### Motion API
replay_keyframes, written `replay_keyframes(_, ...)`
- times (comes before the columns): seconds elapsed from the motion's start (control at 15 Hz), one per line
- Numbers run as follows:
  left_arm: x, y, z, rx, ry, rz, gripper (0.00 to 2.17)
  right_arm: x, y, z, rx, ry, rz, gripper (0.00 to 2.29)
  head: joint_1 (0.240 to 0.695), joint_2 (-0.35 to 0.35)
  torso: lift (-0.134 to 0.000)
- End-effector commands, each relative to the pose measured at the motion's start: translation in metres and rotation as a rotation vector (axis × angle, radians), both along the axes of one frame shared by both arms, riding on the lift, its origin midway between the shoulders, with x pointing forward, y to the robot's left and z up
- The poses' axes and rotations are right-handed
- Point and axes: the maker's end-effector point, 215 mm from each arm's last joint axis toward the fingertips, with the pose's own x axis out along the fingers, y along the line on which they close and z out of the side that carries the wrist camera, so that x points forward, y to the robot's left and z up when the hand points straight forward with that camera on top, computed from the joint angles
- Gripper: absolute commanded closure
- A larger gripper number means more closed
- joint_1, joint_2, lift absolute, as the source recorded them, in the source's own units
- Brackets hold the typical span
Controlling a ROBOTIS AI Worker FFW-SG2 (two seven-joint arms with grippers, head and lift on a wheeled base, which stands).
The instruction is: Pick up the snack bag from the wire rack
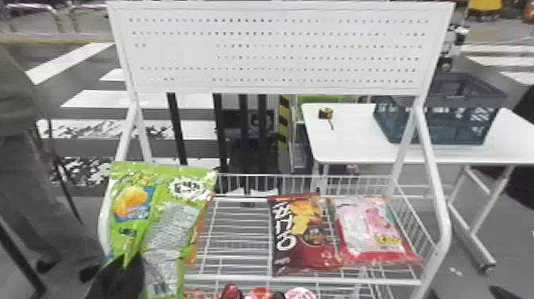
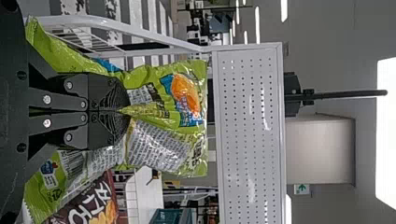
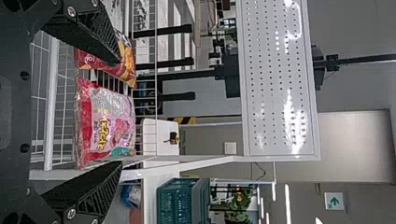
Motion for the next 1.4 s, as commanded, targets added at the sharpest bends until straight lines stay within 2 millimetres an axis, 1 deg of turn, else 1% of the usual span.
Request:
replay_keyframes(0.0,0.0,0.0,0.0,0.0,0.001,0.0,1.78,0.0,0.0,0.0,0.0,-0.001,-0.001,0.13,0.499,0.0,0.0)
replay_keyframes(0.47,0.0,0.0,0.0,0.0,-0.001,0.0,1.78,0.001,0.0,-0.003,0.004,0.007,0.0,0.13,0.499,0.0,0.0)
replay_keyframes(0.53,0.0,0.001,0.0,0.001,0.0,0.001,1.78,0.003,0.002,-0.008,0.009,0.011,0.001,0.13,0.499,0.0,0.0)
replay_keyframes(0.6,0.0,0.0,0.0,0.0,0.001,0.0,1.78,0.011,0.002,-0.018,0.019,0.016,-0.001,0.13,0.499,0.0,0.0)
replay_keyframes(0.67,0.0,0.0,0.0,0.0,0.001,0.0,1.78,0.029,0.005,-0.03,0.03,0.015,-0.004,0.13,0.499,0.0,0.0)
replay_keyframes(0.73,0.0,-0.001,0.0,-0.001,0.0,-0.001,1.78,0.05,0.013,-0.041,0.035,0.009,-0.001,0.13,0.499,0.0,0.0)
replay_keyframes(0.8,0.0,0.0,-0.001,-0.001,0.001,-0.001,1.78,0.069,0.025,-0.051,0.039,0.013,0.015,0.13,0.499,0.0,0.0)
replay_keyframes(0.87,0.0,0.0,-0.002,-0.002,0.003,0.002,1.78,0.093,0.04,-0.066,0.02,0.036,0.03,0.13,0.499,0.0,0.0)
replay_keyframes(0.93,0.0,0.0,-0.002,-0.002,0.003,0.002,1.78,0.114,0.053,-0.074,-0.003,0.037,0.051,0.13,0.499,0.0,0.0)
replay_keyframes(1.0,0.0,0.0,-0.002,-0.002,0.004,0.002,1.78,0.139,0.06,-0.081,-0.029,0.04,0.055,0.13,0.499,0.0,0.0)
replay_keyframes(1.07,0.0,0.001,-0.002,-0.001,0.004,0.003,1.78,0.164,0.06,-0.094,-0.059,0.074,0.055,0.13,0.499,0.0,0.0)
replay_keyframes(1.13,0.0,0.001,-0.003,-0.001,0.005,0.003,1.78,0.183,0.057,-0.101,-0.087,0.092,0.051,0.13,0.499,0.0,0.0)
replay_keyframes(1.27,0.001,0.001,-0.006,0.0,0.01,0.003,1.78,0.221,0.04,-0.11,-0.146,0.124,0.023,0.13,0.499,0.0,0.0)
replay_keyframes(1.33,0.001,0.001,-0.006,-0.002,0.01,0.001,1.78,0.233,0.031,-0.114,-0.165,0.148,0.007,0.13,0.499,0.0,0.0)
